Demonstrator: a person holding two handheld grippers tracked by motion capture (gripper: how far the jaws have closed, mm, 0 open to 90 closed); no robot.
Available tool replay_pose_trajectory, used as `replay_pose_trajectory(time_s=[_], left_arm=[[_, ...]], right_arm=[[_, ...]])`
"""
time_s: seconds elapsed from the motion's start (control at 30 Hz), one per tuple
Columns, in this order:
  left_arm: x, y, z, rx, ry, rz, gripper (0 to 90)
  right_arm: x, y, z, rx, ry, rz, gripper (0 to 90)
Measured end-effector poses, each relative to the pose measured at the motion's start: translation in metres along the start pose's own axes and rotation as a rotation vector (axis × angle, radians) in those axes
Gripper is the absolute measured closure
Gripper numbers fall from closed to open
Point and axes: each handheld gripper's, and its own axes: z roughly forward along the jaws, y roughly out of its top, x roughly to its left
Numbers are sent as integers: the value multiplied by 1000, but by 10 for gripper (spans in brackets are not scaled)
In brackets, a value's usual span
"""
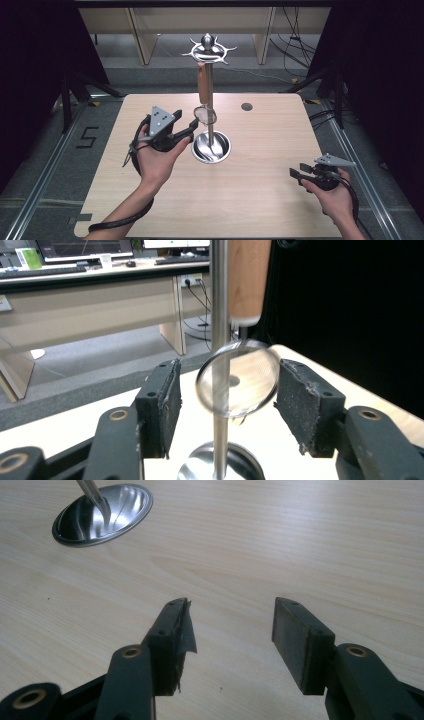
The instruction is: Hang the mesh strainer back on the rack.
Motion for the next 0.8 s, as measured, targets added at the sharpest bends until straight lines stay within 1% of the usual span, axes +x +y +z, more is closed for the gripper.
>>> replay_pose_trajectory(time_s=[0.07,0.1,0.13,0.17,0.2,0.23,0.27,0.3,0.33,0.4,0.43,0.47,0.53,0.57,0.6,0.67,0.7,0.73,0.77,0.8], left_arm=[[3,-5,-4,17,-3,-3,421],[7,-10,-8,38,-8,-7,416],[7,-10,-8,38,-8,-7,412],[11,-17,-12,54,-7,-10,409],[11,-17,-12,54,-7,-10,407],[15,-22,-16,71,-12,-19,403],[15,-22,-16,71,-12,-19,399],[19,-28,-19,80,-12,-32,395],[19,-28,-19,80,-12,-32,392],[23,-35,-23,91,-7,-45,388],[24,-38,-25,93,-5,-46,384],[27,-45,-29,103,-5,-51,376],[28,-48,-31,112,-6,-53,370],[32,-58,-35,130,-7,-68,368],[32,-58,-35,130,-7,-68,367],[35,-67,-37,149,7,-84,366],[40,-74,-39,166,8,-77,366],[44,-79,-41,180,16,-78,366],[48,-84,-42,187,32,-81,368],[53,-90,-44,199,44,-82,369]], right_arm=[[0,0,1,0,4,6,495],[-1,1,-1,12,-16,-9,495],[-1,1,-1,12,-16,-9,495],[0,1,-2,9,-17,-11,494],[0,1,-2,9,-17,-11,494],[3,0,-1,16,3,40,495],[3,0,-1,16,3,40,495],[3,0,-1,20,2,38,495],[3,0,-1,20,2,38,495],[4,0,-1,21,3,45,494],[3,0,-1,18,2,36,494],[0,0,-1,13,-16,-7,494],[0,0,-1,14,-16,-7,494],[0,0,-2,15,-17,-5,494],[1,0,-1,17,-17,-4,494],[1,0,-1,18,-16,-3,494],[2,0,-1,20,-1,8,494],[2,0,-1,20,-1,8,494],[3,0,0,25,15,21,493],[3,0,-1,17,-9,10,493]])
